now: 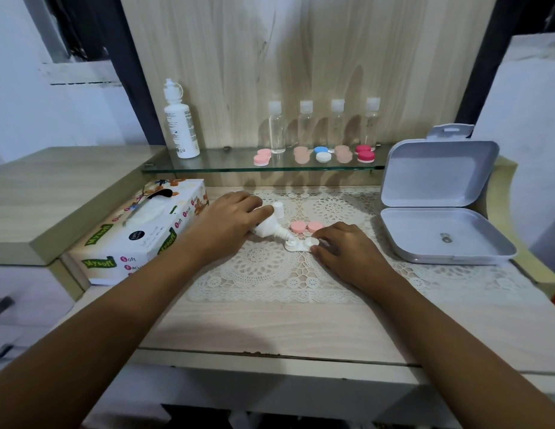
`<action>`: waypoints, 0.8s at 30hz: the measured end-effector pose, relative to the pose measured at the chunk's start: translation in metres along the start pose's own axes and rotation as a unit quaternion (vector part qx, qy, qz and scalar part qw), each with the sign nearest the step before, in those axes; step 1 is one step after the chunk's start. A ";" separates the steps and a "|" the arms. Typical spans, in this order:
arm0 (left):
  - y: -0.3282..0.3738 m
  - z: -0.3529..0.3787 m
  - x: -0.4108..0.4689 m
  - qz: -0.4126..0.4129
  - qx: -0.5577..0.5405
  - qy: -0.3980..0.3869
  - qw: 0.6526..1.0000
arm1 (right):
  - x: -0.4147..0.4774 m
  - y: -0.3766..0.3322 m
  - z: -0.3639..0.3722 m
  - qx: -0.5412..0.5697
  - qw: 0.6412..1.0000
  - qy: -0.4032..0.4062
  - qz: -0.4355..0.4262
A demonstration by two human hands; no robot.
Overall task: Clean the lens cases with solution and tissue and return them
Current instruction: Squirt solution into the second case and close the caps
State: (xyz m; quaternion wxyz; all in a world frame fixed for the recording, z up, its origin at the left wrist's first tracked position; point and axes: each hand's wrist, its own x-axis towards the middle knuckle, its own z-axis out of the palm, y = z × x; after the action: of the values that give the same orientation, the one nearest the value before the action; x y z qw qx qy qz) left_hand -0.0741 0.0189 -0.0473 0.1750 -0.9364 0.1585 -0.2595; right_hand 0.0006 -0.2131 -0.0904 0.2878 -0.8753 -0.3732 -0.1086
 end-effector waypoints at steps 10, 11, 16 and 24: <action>0.002 0.000 0.003 0.002 0.015 0.024 1.000 | 0.000 -0.001 -0.001 0.003 1.000 -0.002 0.005; 0.002 0.000 0.003 0.002 0.015 0.026 1.000 | 0.000 -0.001 0.000 0.003 1.000 -0.002 0.006; 0.004 0.000 0.002 0.002 0.018 0.033 0.999 | 0.000 0.000 0.000 0.001 1.000 -0.001 0.006; 0.004 0.000 0.001 -0.001 0.022 0.032 0.999 | 0.000 0.001 0.000 0.003 1.000 -0.004 0.003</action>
State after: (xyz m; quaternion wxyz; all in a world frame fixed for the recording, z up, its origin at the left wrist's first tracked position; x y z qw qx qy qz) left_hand -0.0743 0.0152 -0.0487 0.1899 -0.9237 0.1575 -0.2931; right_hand 0.0014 -0.2132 -0.0908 0.2895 -0.8758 -0.3724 -0.1029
